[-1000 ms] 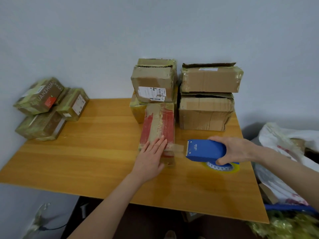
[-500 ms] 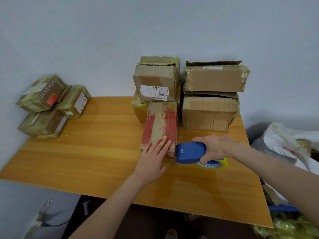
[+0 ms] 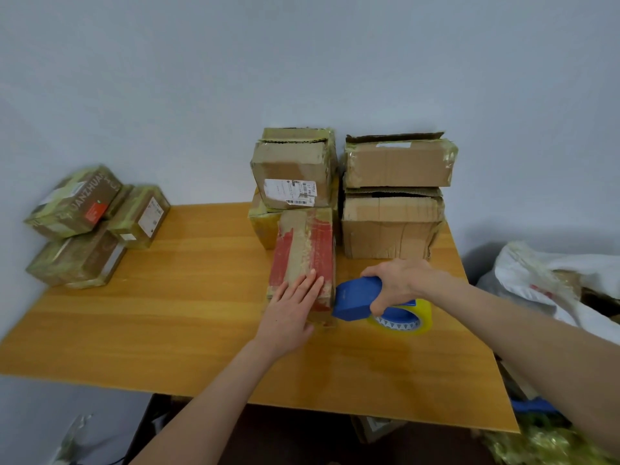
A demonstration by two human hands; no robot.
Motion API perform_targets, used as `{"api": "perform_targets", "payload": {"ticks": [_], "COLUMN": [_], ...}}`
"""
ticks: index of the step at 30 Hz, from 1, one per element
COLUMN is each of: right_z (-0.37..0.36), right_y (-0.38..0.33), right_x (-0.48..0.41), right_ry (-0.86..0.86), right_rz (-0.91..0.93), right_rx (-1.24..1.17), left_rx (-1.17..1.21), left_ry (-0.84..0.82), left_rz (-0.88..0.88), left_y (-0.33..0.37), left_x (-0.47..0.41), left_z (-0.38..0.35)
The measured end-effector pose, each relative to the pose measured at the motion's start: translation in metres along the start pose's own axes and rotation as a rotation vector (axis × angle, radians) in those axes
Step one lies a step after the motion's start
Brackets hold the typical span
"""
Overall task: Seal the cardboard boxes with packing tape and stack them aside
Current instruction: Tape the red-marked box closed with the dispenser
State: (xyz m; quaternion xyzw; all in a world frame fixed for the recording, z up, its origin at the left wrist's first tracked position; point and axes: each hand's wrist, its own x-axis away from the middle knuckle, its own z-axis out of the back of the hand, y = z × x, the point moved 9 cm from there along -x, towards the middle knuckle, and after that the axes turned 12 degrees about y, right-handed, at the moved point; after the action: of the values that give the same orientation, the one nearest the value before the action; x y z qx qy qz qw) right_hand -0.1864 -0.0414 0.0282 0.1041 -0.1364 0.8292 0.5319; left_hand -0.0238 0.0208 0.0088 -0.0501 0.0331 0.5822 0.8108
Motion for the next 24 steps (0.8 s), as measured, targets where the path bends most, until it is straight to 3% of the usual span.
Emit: {"api": "perform_targets", "payload": {"ticks": [4,10,17,20,24], "right_z": [-0.016,-0.048,-0.121,-0.131,-0.124], "right_y": [0.021,0.065,0.065,0.060,0.067], "right_x": [0.010,0.012,0.008,0.006,0.009], "right_ry": [0.028,0.213,0.166,0.104,0.073], "right_rz": [-0.118,-0.481,-0.917,-0.962,-0.934], "right_rx": [0.058,-0.952,-1.505,-1.561,-1.263], "left_rx": [0.009,0.000,0.025,0.046,0.074], "left_ry": [-0.020,-0.012,-0.013,-0.006,0.006], "left_rz": [-0.004,-0.001,-0.004,-0.001,-0.019], "left_y": [0.001,0.000,0.000,-0.002,-0.001], "left_x": [0.001,0.000,0.000,0.000,0.002], "left_z": [0.000,-0.003,-0.002,-0.001,-0.001]}}
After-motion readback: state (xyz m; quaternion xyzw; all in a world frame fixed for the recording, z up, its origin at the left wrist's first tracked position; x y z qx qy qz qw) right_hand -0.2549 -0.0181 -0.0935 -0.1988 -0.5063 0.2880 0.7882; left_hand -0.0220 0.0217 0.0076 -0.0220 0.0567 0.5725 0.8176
